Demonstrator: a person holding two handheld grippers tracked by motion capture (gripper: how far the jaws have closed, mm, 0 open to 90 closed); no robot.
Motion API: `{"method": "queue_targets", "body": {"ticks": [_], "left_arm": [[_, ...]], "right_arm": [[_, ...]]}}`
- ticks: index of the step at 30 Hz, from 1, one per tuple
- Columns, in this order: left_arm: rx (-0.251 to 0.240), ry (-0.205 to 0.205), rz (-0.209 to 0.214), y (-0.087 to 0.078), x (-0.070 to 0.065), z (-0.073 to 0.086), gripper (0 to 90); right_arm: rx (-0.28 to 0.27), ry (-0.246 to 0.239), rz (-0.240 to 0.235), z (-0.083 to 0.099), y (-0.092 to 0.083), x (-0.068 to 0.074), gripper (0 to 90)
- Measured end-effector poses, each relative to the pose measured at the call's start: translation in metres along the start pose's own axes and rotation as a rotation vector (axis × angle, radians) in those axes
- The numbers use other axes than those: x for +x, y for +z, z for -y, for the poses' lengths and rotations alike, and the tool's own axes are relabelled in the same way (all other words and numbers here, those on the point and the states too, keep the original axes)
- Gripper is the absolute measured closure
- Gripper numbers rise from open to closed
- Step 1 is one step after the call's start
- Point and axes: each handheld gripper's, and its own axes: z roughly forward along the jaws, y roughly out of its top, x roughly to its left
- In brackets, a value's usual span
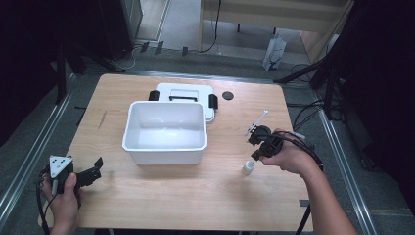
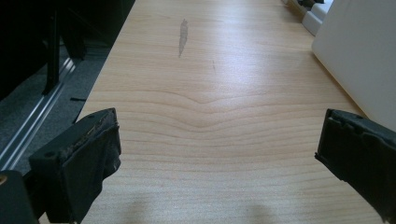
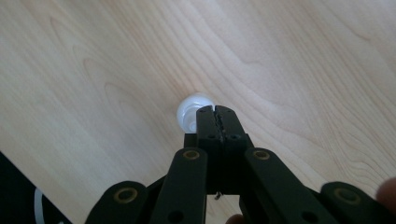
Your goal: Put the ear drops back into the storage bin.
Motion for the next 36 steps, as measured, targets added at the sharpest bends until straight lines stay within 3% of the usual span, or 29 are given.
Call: {"method": "queue_targets", "body": {"ticks": [5,9,14,16,19,29,36], "left_arm": [[-0.001,-0.003,0.003,0.0,0.0,0.0,0.3],[-0.002,-0.005,0.003,0.0,0.001,0.0,0.3],[0.001,-0.003,0.0,0.0,0.0,0.0,0.3],[0.0,-0.001,-0.002,0.0,0.0,0.0,0.3],[-0.004,-0.004,-0.002,0.0,0.0,0.0,0.3],[-0.002,-0.004,0.001,0.0,0.0,0.0,0.3],[-0.004,-0.004,-0.001,0.0,0.0,0.0,0.3]], "right_arm": [[0.027,-0.025,-0.023,-0.001,0.005,0.004,85.3],[0.032,-0.038,-0.045,-0.002,0.005,0.006,73.5],[0.078,-0.051,-0.024,-0.004,0.012,0.007,67.8],[0.118,-0.059,-0.001,-0.005,0.026,0.008,68.8],[0.129,-0.058,0.013,-0.005,0.031,0.008,71.7],[0.146,-0.024,-0.024,0.001,0.037,0.003,71.9],[0.144,-0.044,-0.04,0.002,0.036,0.004,72.4]]}}
